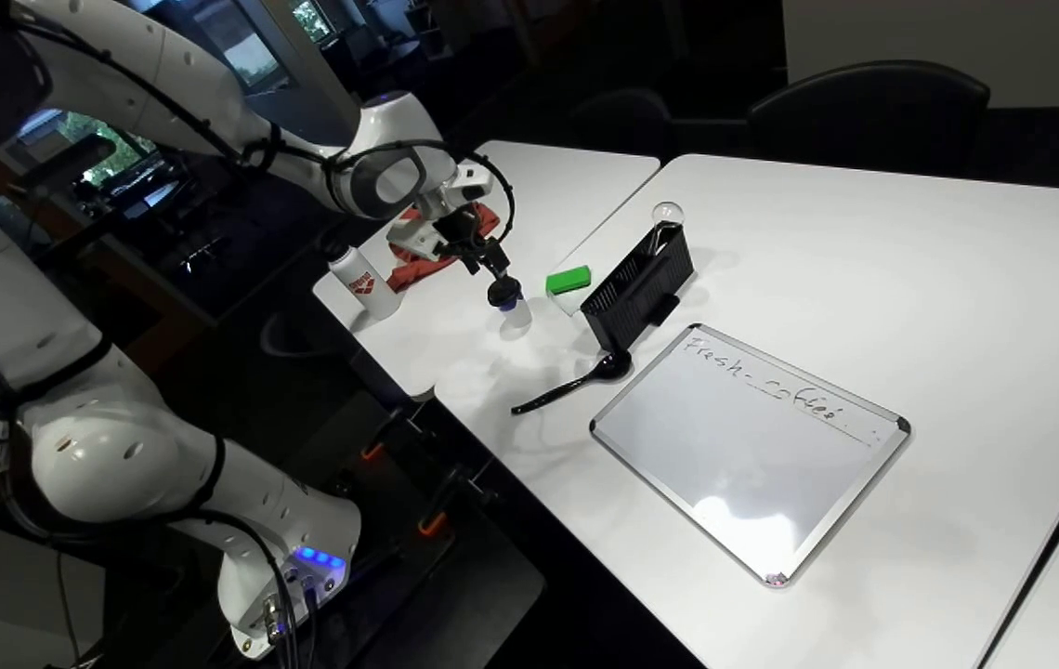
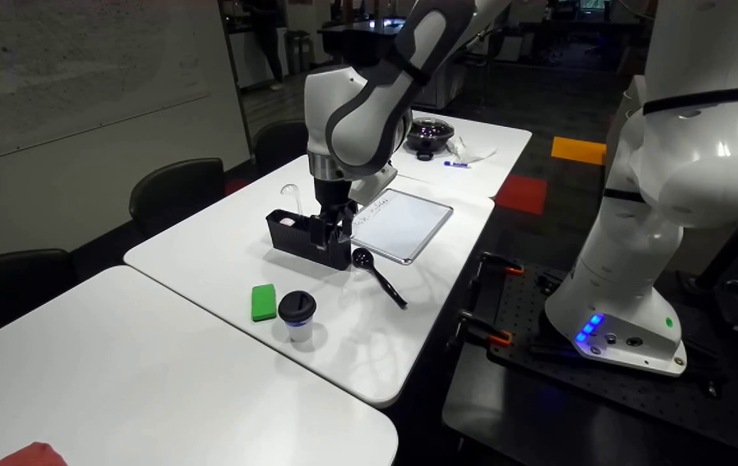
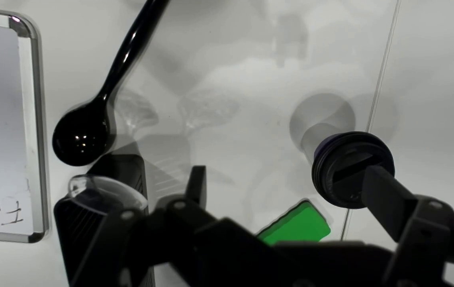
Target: Put the lid from the cup on the table
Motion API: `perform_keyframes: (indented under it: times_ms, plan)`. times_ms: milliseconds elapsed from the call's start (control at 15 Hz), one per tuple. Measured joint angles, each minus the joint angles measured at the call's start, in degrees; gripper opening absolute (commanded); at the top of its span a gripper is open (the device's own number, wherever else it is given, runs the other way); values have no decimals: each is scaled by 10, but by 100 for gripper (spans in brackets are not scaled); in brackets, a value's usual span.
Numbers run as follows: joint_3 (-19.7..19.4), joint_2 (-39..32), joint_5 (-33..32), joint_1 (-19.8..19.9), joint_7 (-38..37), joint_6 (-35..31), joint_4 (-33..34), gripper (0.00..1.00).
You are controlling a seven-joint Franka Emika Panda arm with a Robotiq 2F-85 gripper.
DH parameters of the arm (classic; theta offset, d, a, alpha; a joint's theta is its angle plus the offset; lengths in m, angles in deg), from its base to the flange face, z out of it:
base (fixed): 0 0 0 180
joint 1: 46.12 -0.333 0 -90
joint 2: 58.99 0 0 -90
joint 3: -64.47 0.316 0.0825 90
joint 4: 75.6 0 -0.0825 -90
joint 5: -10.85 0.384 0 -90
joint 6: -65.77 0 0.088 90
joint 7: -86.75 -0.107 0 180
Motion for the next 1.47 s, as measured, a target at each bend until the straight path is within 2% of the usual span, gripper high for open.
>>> perform_keyframes:
  times_ms: [200,600,800,1067,1467]
  plan:
    - [2,-15,-26,-20,-17,-7,5,100]
    - [-14,-84,-147,-121,-175,-34,61,100]
    - [-35,-122,-179,-156,-211,-34,96,100]
    - [-55,-163,-185,-170,-217,-34,135,100]
    - [-58,-205,-172,-162,-208,-55,166,100]
